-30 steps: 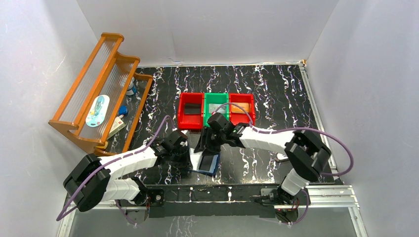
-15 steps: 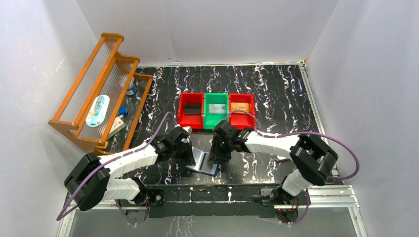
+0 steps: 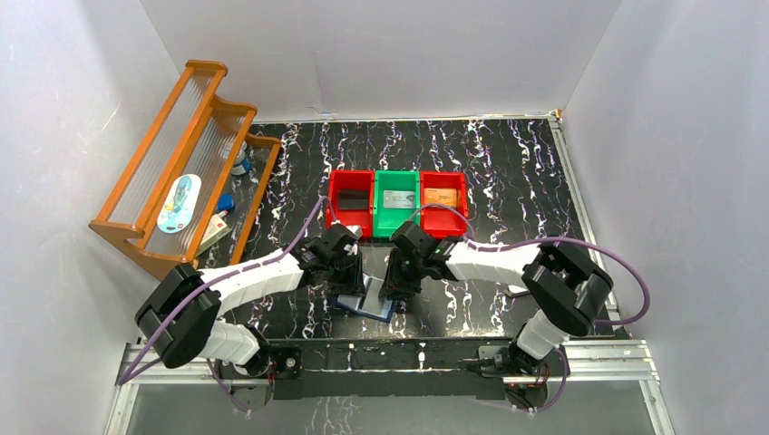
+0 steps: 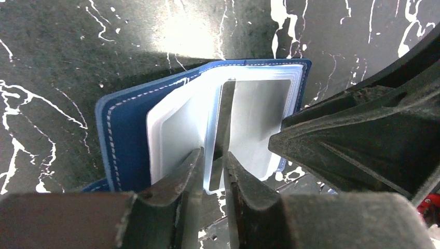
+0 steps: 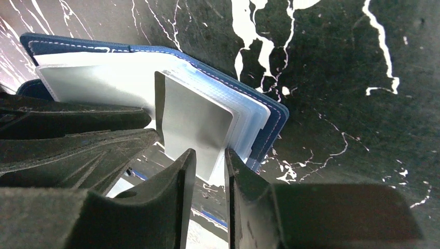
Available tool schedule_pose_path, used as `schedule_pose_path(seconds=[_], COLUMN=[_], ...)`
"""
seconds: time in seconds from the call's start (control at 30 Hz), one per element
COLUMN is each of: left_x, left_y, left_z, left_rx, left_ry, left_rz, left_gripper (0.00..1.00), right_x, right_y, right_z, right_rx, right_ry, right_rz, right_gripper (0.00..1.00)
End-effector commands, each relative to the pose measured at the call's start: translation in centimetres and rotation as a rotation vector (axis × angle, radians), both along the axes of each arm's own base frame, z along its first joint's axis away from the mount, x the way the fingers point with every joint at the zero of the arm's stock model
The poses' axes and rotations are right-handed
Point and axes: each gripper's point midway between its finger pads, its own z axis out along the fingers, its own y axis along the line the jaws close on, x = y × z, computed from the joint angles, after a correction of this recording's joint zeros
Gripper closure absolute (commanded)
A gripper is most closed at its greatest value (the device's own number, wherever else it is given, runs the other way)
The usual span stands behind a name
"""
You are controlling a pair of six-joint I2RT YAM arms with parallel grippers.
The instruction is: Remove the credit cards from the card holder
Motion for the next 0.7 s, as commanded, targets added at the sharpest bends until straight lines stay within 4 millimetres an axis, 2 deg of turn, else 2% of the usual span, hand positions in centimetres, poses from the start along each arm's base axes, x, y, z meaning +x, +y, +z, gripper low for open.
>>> schedule_pose_path(seconds=[0.0,0.1,0.23,0.37,0.67], left_x=[0.2,-0.1,-0.6,-0.8,-1.7], left_y=[1.2,1.6,1.0,0.8,-0.5], left_z=[-0.1,-0.7,-1.1,-1.3,-0.2], left_rx=[0.042,0.044,-0.029,-0.093,-0.327], left_ry=[-0.023,-0.006,0.033,0.072,0.136], left_rz=[0.019,0.033,0.029,0.032,0.031], left_gripper=[0.77,0.66,0.63,0.63,0.72], right_x=[-0.1,-0.2,-0.4,-0.3,-0.3], right_y=[-1.4,-1.6,-1.2,-0.9,0.0], right_z=[-2.4,-2.8,-3.0,-3.0,-2.9], right_rx=[-0.075,-0.078,-0.043,-0.002,0.082], right_ry=[0.011,0.025,0.042,0.056,0.084], right_rz=[-0.008,-0.007,-0.002,-0.009,0.001], right_gripper=[0.64,0.64,0.64,0.65,0.73])
